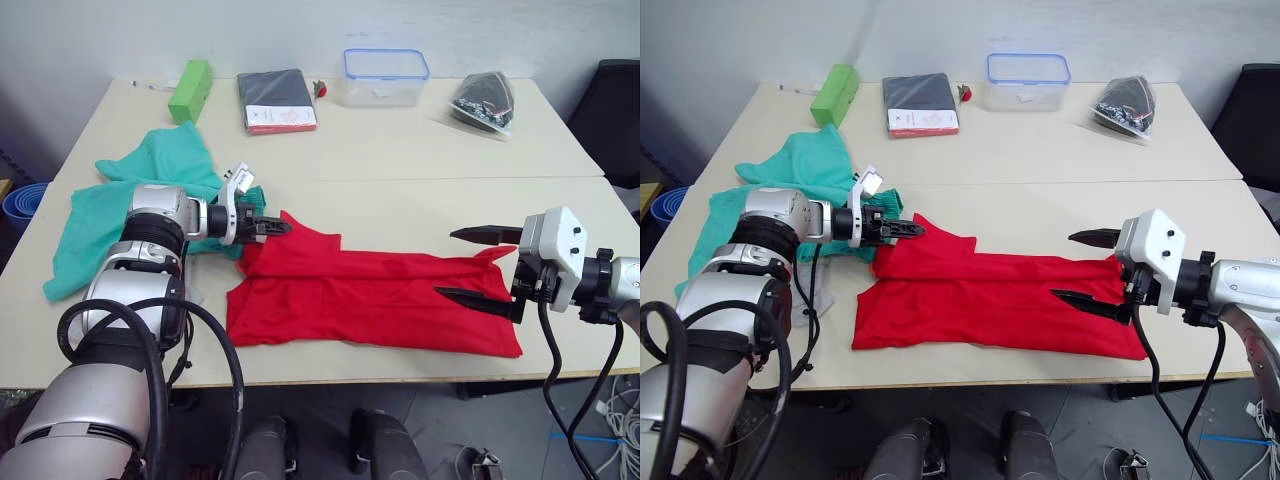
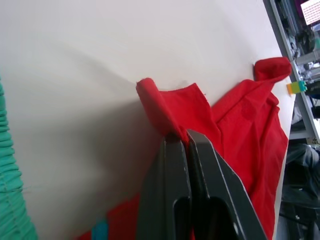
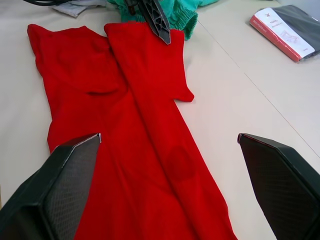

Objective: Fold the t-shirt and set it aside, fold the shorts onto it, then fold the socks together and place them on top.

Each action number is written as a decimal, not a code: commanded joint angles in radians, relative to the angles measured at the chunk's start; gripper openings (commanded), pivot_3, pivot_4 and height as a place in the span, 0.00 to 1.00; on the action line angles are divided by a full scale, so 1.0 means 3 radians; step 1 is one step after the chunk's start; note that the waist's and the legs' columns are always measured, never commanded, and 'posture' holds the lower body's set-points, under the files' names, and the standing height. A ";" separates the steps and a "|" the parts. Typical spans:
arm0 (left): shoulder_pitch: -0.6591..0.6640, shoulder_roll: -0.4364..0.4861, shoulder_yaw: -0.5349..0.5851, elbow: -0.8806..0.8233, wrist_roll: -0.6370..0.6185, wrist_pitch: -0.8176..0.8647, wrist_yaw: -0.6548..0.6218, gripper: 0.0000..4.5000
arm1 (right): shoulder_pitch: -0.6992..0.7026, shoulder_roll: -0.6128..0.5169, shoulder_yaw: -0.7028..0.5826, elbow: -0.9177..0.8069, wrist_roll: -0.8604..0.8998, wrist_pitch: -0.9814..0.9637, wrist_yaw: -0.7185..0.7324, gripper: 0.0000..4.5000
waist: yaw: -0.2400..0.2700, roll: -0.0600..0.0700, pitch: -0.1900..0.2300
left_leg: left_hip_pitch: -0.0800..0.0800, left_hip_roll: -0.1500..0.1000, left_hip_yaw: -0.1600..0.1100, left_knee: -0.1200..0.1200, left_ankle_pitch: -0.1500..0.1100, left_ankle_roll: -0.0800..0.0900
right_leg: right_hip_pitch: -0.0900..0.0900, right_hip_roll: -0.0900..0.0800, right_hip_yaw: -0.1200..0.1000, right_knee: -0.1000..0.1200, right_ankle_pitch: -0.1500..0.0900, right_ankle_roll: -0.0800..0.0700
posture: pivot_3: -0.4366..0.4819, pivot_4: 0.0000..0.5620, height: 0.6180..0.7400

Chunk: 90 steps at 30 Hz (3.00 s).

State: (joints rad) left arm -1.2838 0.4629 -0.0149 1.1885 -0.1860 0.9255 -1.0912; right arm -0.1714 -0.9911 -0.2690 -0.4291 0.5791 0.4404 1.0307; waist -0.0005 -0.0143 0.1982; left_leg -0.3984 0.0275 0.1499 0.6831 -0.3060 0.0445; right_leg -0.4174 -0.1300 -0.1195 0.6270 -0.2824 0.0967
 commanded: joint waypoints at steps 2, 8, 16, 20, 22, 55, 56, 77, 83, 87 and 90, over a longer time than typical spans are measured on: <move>0.0006 0.0078 0.0032 -0.0234 0.0024 -0.0268 -0.0098 0.01 | -0.0041 0.0006 0.0012 -0.0031 -0.0009 -0.0032 0.0022 1.00 | 0.0000 0.0000 0.0000 | -0.0003 0.0000 0.0000 0.0001 0.0000 0.0000 | -0.0003 -0.0001 0.0000 0.0000 0.0000 0.0000 | 0.48 0.27 1.00; 0.0534 0.0214 0.0013 -0.1410 -0.0212 -0.0859 -0.0769 0.01 | -0.0002 -0.0016 0.0057 -0.0022 -0.0036 -0.0047 0.0079 1.00 | -0.0009 0.0000 0.0000 | -0.0020 0.0001 0.0003 0.0004 0.0002 -0.0001 | -0.0023 -0.0003 0.0006 0.0008 0.0000 0.0000 | 0.48 0.27 1.00; 0.1578 0.0859 -0.0525 -0.3109 -0.0337 -0.0919 -0.1596 0.01 | 0.0005 -0.0014 0.0087 0.0066 -0.0071 -0.0045 0.0154 1.00 | -0.0007 0.0000 0.0000 | -0.0020 -0.0001 0.0010 0.0007 0.0006 0.0002 | -0.0028 0.0007 0.0017 0.0019 0.0000 -0.0001 | 0.48 0.27 1.00; 0.1855 0.1089 -0.0699 -0.3314 -0.0218 -0.1331 -0.1596 0.01 | -0.0013 -0.0006 0.0129 0.0124 -0.0112 -0.0065 0.0190 1.00 | 0.0003 0.0000 0.0000 | -0.0021 -0.0001 0.0007 0.0008 0.0008 0.0005 | -0.0027 -0.0007 0.0024 0.0015 0.0002 -0.0003 | 0.48 0.27 1.00; 0.1977 0.1179 -0.0782 -0.3303 -0.0068 -0.1707 -0.1536 0.01 | -0.0039 0.0000 0.0165 0.0163 -0.0132 -0.0077 0.0205 1.00 | 0.0000 0.0000 0.0000 | -0.0024 0.0000 0.0002 0.0007 0.0008 0.0005 | -0.0027 -0.0009 0.0031 0.0011 0.0002 -0.0005 | 0.48 0.27 1.00; 0.1767 0.1126 -0.0231 -0.3359 -0.0780 -0.0665 -0.1030 0.74 | -0.1267 -0.0002 0.1030 0.2131 -0.1471 -0.0430 0.0138 1.00 | 0.0005 0.0001 0.0000 | -0.0028 -0.0008 0.0006 0.0007 0.0013 0.0013 | -0.0031 0.0001 0.0007 0.0016 0.0004 -0.0002 | 0.48 0.27 1.00; 0.1647 0.1045 -0.0203 -0.3229 -0.0779 -0.0605 -0.0941 0.74 | -0.1303 0.0019 0.1010 0.2204 -0.1440 -0.0333 0.0146 1.00 | -0.0003 0.0001 0.0000 | -0.0028 -0.0009 0.0007 0.0007 0.0013 0.0013 | -0.0031 0.0001 0.0008 0.0017 0.0005 -0.0001 | 0.48 0.27 1.00; 0.1271 0.0505 -0.0468 -0.2588 -0.0271 -0.1430 -0.0863 0.74 | -0.2406 0.0840 0.0996 0.2672 -0.1183 0.1659 -0.0517 1.00 | -0.0084 0.0002 0.0000 | -0.0029 -0.0004 0.0012 0.0004 0.0016 0.0003 | -0.0039 0.0001 0.0012 0.0038 0.0004 -0.0003 | 0.48 0.27 1.00; 0.1368 0.0540 -0.0433 -0.2723 -0.0253 -0.1407 -0.0834 0.75 | -0.2281 0.0852 0.1058 0.2650 -0.1238 0.1618 -0.0596 0.79 | -0.0091 0.0002 0.0000 | -0.0030 -0.0008 0.0012 0.0004 0.0016 0.0006 | -0.0039 0.0000 0.0012 0.0039 0.0005 -0.0002 | 0.48 0.27 1.00; 0.1450 0.0562 -0.0445 -0.2815 -0.0237 -0.1429 -0.0835 0.75 | -0.2209 0.0786 0.0958 0.2543 -0.1192 0.1669 -0.0618 0.46 | -0.0091 0.0002 0.0000 | -0.0029 -0.0007 0.0012 0.0003 0.0016 0.0006 | -0.0039 0.0002 0.0013 0.0039 0.0005 -0.0002 | 0.48 0.27 1.00; 0.1497 0.0565 -0.0454 -0.2886 -0.0243 -0.1428 -0.0842 0.75 | -0.2097 0.0681 0.0831 0.2359 -0.1118 0.1725 -0.0604 0.22 | -0.0090 0.0002 0.0000 | -0.0029 -0.0007 0.0012 0.0003 0.0016 0.0006 | -0.0040 0.0002 0.0013 0.0039 0.0005 -0.0002 | 0.48 0.27 1.00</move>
State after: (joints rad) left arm -0.8348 0.6162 -0.1662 0.3660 -0.2493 0.5037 -1.3417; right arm -0.8028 -0.7494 0.0309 0.3385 0.2246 0.9480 0.8494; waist -0.0276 -0.0138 0.1981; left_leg -0.4073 0.0255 0.1536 0.6841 -0.3012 0.0464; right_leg -0.4293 -0.1295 -0.1157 0.6387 -0.2811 0.0962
